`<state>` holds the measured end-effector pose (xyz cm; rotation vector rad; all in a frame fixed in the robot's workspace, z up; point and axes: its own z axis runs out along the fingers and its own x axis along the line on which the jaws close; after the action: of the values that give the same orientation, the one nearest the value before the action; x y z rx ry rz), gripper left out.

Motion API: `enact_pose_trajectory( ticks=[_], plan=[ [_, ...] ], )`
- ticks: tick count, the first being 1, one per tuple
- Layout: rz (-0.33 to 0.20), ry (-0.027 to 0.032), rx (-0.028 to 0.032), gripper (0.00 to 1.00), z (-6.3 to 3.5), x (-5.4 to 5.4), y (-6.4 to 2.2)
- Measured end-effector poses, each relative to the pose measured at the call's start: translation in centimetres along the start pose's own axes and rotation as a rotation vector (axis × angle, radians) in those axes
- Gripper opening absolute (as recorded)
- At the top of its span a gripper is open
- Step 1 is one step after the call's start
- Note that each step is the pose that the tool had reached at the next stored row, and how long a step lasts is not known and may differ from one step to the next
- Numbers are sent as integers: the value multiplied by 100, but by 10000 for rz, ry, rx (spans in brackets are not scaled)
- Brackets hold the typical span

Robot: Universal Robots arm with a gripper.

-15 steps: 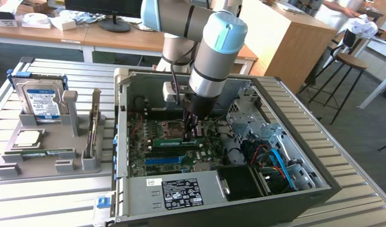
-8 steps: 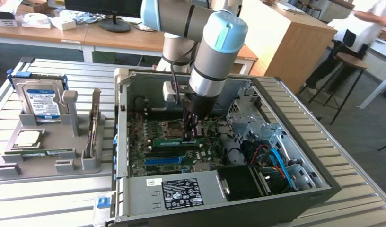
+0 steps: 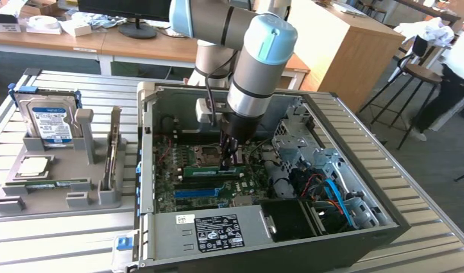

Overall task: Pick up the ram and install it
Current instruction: 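Insert the ram into the slot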

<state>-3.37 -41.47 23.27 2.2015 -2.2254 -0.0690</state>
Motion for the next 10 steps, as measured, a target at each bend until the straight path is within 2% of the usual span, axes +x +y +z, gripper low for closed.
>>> enact_pose_trajectory(
  ticks=[10],
  plan=[
    [0, -3, 7, 11, 11, -1, 0]
  ],
)
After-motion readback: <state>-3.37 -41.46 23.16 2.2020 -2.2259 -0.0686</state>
